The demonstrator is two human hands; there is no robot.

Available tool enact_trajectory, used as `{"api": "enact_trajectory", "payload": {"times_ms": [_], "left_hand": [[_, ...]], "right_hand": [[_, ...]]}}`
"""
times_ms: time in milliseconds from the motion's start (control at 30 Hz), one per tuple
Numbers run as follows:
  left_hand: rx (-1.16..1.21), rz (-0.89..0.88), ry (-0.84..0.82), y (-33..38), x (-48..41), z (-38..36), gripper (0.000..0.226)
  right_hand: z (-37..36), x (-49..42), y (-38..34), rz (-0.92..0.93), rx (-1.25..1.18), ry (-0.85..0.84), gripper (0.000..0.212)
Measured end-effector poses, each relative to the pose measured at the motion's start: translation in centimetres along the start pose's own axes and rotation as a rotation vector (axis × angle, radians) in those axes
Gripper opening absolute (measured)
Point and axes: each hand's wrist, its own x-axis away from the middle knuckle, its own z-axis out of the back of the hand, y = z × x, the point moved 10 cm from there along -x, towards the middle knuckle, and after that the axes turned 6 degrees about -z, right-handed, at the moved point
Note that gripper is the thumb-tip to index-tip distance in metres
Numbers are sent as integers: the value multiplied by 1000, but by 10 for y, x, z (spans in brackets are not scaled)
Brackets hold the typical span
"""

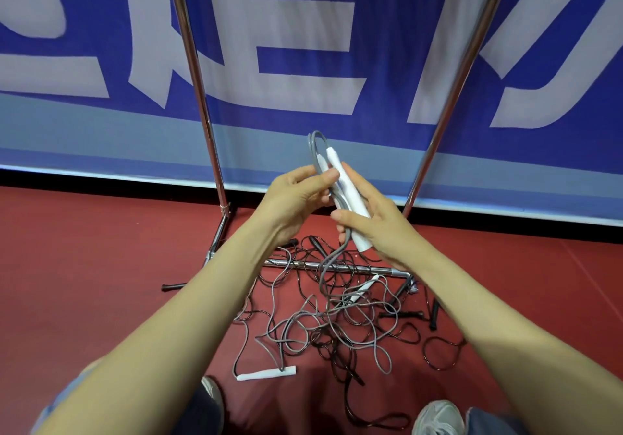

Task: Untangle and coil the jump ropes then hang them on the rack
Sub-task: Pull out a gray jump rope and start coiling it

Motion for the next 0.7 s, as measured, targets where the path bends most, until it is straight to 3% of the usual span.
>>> {"api": "enact_trajectory", "payload": {"times_ms": [133, 233, 400, 533, 600, 700], "left_hand": [[-70, 53, 18, -7, 1, 7, 24], [-3, 69, 33, -8, 1, 7, 15], [-39, -27, 67, 6, 2, 6, 6], [-118, -155, 120, 18, 2, 8, 11], [-135, -216, 119, 23, 4, 4, 13], [-182, -275, 85, 29, 6, -4, 12]], "right_hand": [[-7, 5, 9, -118, -36, -35, 87], [-7, 5, 9, -143, -64, -33, 85], [-7, 0, 9, -137, -50, 15, 58], [4, 2, 7, -128, 430, 198, 23], [0, 4, 9, -129, 514, 239, 21], [-4, 7, 10, -113, 434, 304, 24]]}}
